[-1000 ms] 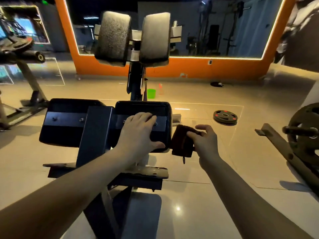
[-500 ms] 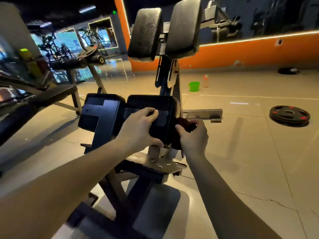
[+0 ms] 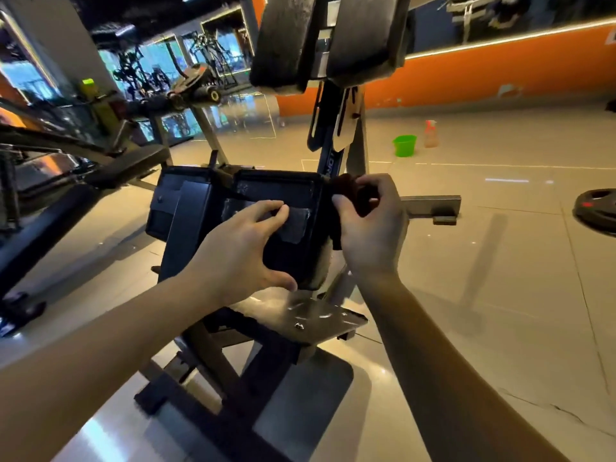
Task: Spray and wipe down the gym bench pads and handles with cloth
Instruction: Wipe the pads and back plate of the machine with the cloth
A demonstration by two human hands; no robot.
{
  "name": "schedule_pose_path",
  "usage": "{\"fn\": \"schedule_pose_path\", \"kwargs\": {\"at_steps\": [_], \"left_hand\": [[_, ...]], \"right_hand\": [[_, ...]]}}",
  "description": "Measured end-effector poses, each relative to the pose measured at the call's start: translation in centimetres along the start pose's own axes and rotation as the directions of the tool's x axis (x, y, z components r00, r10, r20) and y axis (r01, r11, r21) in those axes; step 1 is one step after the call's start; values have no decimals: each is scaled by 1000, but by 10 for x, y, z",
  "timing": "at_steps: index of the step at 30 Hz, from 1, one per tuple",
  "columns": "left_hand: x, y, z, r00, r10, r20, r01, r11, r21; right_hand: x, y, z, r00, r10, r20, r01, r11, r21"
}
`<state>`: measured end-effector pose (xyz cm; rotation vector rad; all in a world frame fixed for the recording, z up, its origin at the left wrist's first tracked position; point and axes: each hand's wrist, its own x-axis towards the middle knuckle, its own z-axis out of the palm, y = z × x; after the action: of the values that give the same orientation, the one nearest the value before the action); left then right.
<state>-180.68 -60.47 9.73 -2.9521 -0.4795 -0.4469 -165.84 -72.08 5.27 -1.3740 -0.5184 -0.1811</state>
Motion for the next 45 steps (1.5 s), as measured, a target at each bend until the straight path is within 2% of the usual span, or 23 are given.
{"fn": "schedule_pose_path", "kwargs": {"at_steps": [3,7,10,14,17,21,24,27,31,34,38,45], "left_hand": [[0,4,-3,1000,-6,13,6,999,43],[1,8,-7,999,-7,45,3,996,94],[4,14,-12,997,-39,71,31,994,109],[8,33,-13,989,-122,88,109,984,144],[8,43,-14,979,-191,79,179,975,132],[8,51,-10,968,-236,90,216,959,185],[7,51,-5,958,-275,82,259,952,163],[8,56,-2,952,-293,82,279,948,153],[4,65,-1,944,-327,47,322,942,93],[3,66,0,937,-348,13,347,937,43],[6,66,-5,938,-345,37,341,937,79],[14,70,-12,926,-379,1,378,923,74]], "right_hand": [[-35,15,-5,1000,-25,13,25,1000,-13],[-93,35,-21,989,-99,106,103,994,-27],[-29,19,-12,988,-108,109,108,994,3],[44,1,-6,986,-62,155,75,994,-78],[6,10,-19,978,-46,205,56,998,-43],[-45,30,-44,935,-71,347,83,996,-18],[1,10,-33,943,-90,319,91,996,13],[50,-17,-15,953,-57,297,91,990,-104],[31,-14,-23,937,-32,348,96,981,-168],[9,2,-34,922,-55,383,120,982,-146],[1,15,-41,893,-58,446,100,992,-72],[87,4,-27,801,-178,572,207,978,13]]}}
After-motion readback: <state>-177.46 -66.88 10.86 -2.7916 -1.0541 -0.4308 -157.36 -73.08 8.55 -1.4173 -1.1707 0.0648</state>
